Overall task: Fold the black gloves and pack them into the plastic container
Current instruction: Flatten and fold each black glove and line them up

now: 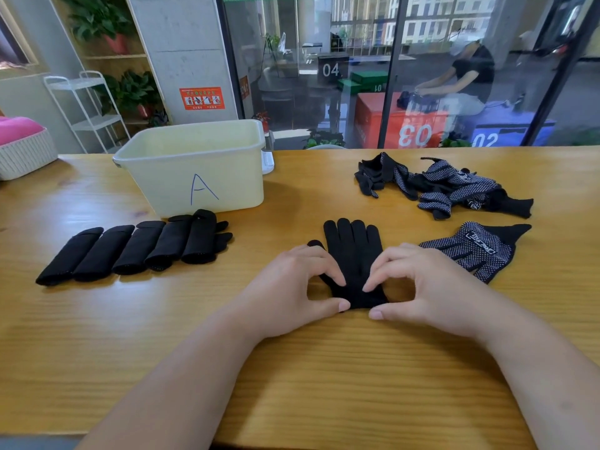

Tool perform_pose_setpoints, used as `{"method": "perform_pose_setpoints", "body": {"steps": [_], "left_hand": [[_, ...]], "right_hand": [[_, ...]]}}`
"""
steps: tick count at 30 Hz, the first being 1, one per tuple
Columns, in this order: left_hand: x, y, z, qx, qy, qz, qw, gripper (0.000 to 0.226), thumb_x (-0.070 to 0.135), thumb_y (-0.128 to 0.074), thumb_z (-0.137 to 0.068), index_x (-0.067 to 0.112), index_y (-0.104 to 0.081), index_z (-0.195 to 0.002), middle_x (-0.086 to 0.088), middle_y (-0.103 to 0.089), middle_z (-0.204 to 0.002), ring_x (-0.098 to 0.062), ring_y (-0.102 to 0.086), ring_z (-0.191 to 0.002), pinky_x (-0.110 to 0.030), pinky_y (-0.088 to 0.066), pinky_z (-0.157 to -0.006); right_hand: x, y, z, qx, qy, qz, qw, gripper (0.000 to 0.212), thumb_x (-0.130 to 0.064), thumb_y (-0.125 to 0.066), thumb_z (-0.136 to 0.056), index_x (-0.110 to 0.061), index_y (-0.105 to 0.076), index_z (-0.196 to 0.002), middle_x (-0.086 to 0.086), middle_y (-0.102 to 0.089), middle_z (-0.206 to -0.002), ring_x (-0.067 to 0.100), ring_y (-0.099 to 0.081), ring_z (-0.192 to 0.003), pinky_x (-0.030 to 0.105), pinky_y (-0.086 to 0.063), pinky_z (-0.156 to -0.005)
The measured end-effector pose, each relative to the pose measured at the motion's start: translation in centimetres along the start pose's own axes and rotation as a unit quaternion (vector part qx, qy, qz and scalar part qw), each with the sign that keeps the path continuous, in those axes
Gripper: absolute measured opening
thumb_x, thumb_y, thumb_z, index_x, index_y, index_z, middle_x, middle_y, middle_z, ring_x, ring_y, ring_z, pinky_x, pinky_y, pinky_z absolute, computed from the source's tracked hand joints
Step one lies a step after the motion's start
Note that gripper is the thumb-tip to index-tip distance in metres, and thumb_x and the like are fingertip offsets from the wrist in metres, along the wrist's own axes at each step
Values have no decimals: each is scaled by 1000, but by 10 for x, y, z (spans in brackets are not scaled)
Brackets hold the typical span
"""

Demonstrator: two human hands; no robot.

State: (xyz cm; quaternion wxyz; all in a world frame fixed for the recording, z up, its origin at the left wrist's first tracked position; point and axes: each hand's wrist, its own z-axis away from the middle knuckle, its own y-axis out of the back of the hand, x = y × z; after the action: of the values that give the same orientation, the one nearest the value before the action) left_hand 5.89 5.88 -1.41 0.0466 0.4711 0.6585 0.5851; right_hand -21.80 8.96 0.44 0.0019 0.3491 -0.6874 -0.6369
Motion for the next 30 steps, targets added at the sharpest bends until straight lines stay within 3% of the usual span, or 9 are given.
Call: {"method": "perform_pose_setpoints", "body": {"steps": [6,11,14,18,21,23,27,30], "left_hand": [[-2,-1,-1,-1,-4,-20,1000,28,58,-76,-93,36,-75,-110,24,-65,-117,-3,-59,-118,-30,-49,-103],[0,-2,-1,-5,2,-48,999,38,66,-75,-89,38,-70,-115,24,-61,-118,-2,-54,-116,-29,-47,-102],[3,-3,-1,3,8,-70,997,41,65,-76,-88,40,-66,-119,25,-59,-115,1,-50,-111,-21,-43,-97],[3,-8,-4,48,12,-73,996,18,39,-77,-93,36,-66,-107,21,-61,-103,-4,-56,-101,-31,-50,-91],[1,-8,-3,70,49,-40,996,9,34,-74,-95,34,-66,-98,19,-65,-97,-5,-60,-96,-35,-53,-85],[1,-7,-2,73,86,-7,994,7,37,-73,-94,37,-66,-95,20,-69,-96,-5,-64,-96,-36,-55,-85],[3,-4,-2,87,121,42,988,11,38,-76,-95,36,-67,-89,20,-72,-91,-2,-68,-93,-25,-55,-83],[6,-4,-3,105,148,62,981,13,38,-79,-94,36,-66,-92,21,-74,-88,3,-69,-92,-16,-52,-82]], "right_hand": [[4,-6,-2,19,9,59,998,28,-65,-74,-85,-48,-77,-107,-30,-63,-109,1,-57,-105,39,-52,-89],[-6,-13,-4,57,15,131,990,21,-56,-62,-94,-41,-75,-102,-28,-58,-95,-1,-52,-90,35,-54,-74],[-7,-14,-4,87,3,104,991,14,-50,-62,-96,-40,-70,-98,-27,-57,-87,2,-57,-84,34,-54,-72],[-3,-13,-3,101,-5,37,994,7,-47,-71,-95,-41,-71,-98,-24,-63,-90,4,-59,-94,28,-48,-75],[1,-11,-2,81,-3,20,996,27,-62,-75,-88,-44,-70,-108,-28,-64,-107,3,-55,-104,22,-44,-82],[3,-12,-3,77,-5,26,997,32,-65,-76,-86,-44,-72,-110,-30,-64,-108,2,-55,-102,26,-47,-85],[5,-18,-6,125,-51,3,991,15,-52,-73,-93,-42,-78,-102,-27,-67,-85,0,-61,-91,28,-49,-78],[6,-24,-9,148,-97,-44,983,15,-47,-76,-93,-41,-78,-106,-29,-73,-85,-4,-67,-87,26,-54,-82]]}}
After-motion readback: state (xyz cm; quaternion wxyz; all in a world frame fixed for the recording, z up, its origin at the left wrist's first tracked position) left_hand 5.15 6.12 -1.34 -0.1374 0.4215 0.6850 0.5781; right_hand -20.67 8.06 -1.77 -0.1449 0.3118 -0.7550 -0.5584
